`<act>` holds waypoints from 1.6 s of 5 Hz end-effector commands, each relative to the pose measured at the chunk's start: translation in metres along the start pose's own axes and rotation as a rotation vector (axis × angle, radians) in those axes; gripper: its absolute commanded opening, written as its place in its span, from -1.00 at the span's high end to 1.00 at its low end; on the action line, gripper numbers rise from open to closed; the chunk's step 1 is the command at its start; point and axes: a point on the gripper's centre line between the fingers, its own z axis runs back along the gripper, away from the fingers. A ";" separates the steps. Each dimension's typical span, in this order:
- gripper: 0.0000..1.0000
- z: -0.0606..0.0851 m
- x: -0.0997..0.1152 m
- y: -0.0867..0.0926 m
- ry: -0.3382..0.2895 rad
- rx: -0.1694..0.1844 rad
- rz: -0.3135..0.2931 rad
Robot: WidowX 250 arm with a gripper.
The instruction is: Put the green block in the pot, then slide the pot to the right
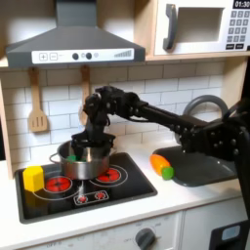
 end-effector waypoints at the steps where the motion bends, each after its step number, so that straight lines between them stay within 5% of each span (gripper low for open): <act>1: -1.00 0.007 -0.005 -0.018 -0.002 -0.023 -0.041; 8: -1.00 0.026 -0.026 -0.065 0.009 -0.068 -0.091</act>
